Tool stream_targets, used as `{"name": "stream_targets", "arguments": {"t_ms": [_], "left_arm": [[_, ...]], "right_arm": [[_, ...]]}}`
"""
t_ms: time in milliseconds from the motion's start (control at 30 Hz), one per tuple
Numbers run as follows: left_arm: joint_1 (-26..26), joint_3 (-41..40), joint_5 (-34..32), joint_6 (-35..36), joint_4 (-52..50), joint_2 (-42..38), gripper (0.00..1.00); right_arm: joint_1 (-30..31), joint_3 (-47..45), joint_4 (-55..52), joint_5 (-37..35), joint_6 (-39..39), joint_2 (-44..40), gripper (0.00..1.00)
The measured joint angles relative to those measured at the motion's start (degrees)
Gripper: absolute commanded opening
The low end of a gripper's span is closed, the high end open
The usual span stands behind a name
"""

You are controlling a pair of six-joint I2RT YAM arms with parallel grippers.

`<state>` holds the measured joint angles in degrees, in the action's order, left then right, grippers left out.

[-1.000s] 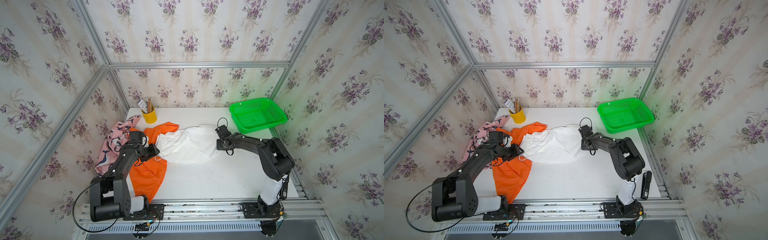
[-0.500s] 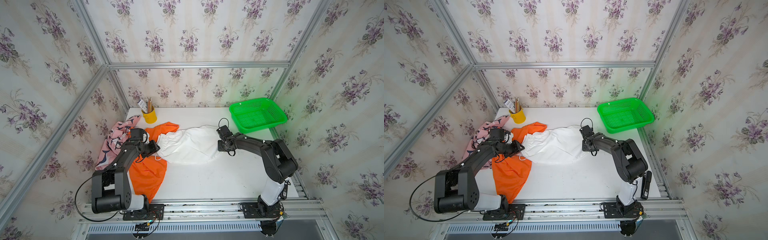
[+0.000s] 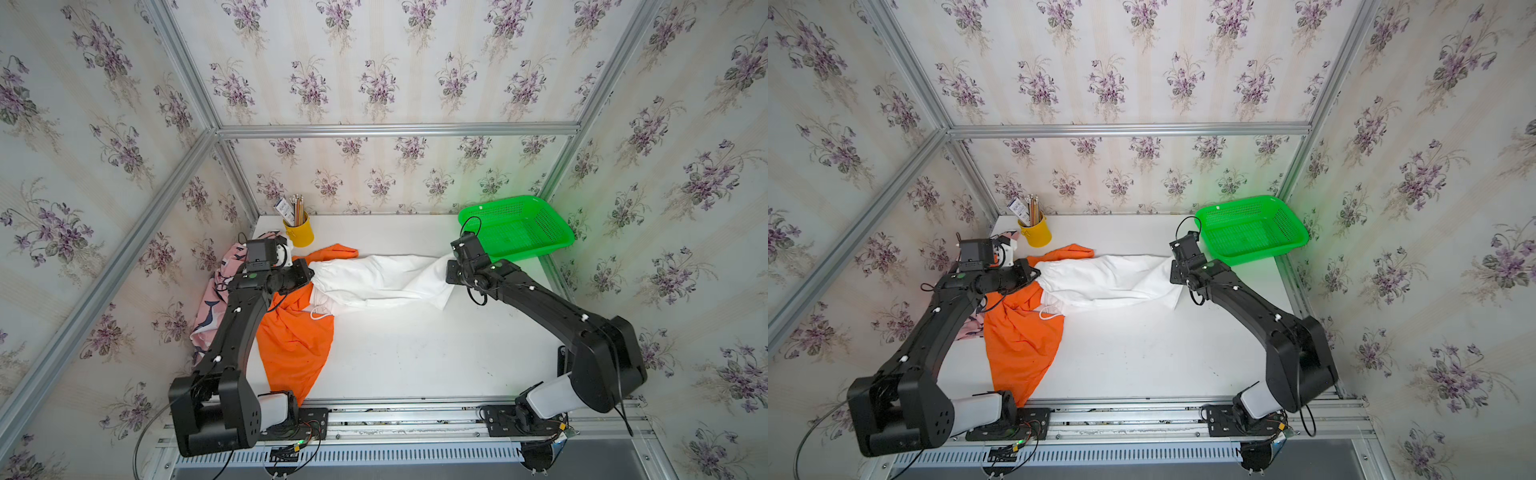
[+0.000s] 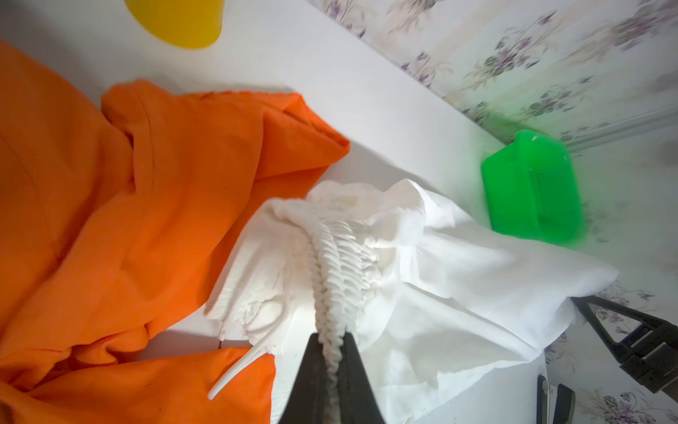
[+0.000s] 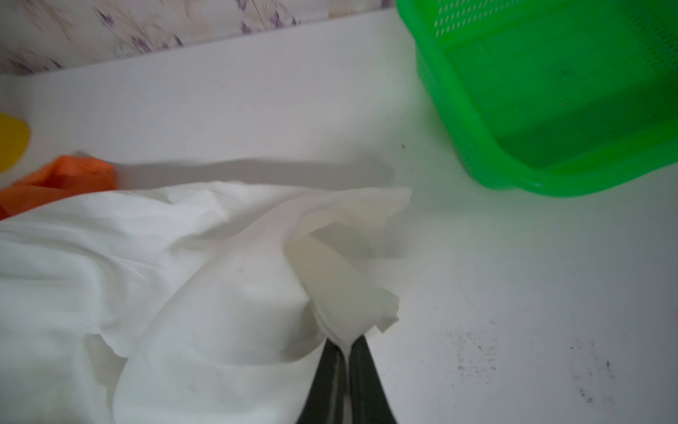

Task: Roll up the shorts
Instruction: Adjust the shorts at the center of the board.

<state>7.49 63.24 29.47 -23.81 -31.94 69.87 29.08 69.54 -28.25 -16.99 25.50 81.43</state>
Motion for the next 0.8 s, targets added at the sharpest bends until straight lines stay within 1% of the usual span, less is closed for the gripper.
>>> {"name": "stream_targets", "arguments": {"t_ms": [167,333,433,500,567,633,700,800], "left_arm": [[-0.02,12.79,-0.74,0.02,-5.25,-5.73,0.0],[-0.02,24.57,-0.11,-0.02,-8.68,-9.81,0.0],[-0.09,29.73,0.63,-0.31,-9.6,-12.44,0.0],[-0.13,31.5,0.98,-0.87,-9.55,-14.01,0.0],[-0.13,32.02,1.38,-1.16,-9.22,-14.91,0.0],[-0.11,30.38,1.25,-1.29,-8.57,-14.75,0.0],[-0.02,26.43,0.81,-1.73,-8.72,-14.01,0.0],[-0.02,15.78,0.26,-2.32,-7.65,-13.03,0.0]], "right_arm": [[-0.22,12.2,-3.65,-4.63,-1.75,-7.74,0.0],[-0.22,22.75,-4.42,-8.57,-4.79,-15.21,0.0],[-0.22,28.46,-4.61,-9.14,-6.25,-18.25,0.0],[-0.2,32.04,-5.03,-8.81,-7.26,-18.64,0.0],[-0.2,34.16,-5.64,-8.66,-7.54,-18.12,0.0],[-0.22,32.79,-6.03,-8.68,-7.65,-16.83,0.0],[-0.22,28.11,-6.69,-8.31,-7.48,-15.87,0.0],[-0.26,16.98,-6.73,-5.09,-5.95,-14.53,0.0]]}}
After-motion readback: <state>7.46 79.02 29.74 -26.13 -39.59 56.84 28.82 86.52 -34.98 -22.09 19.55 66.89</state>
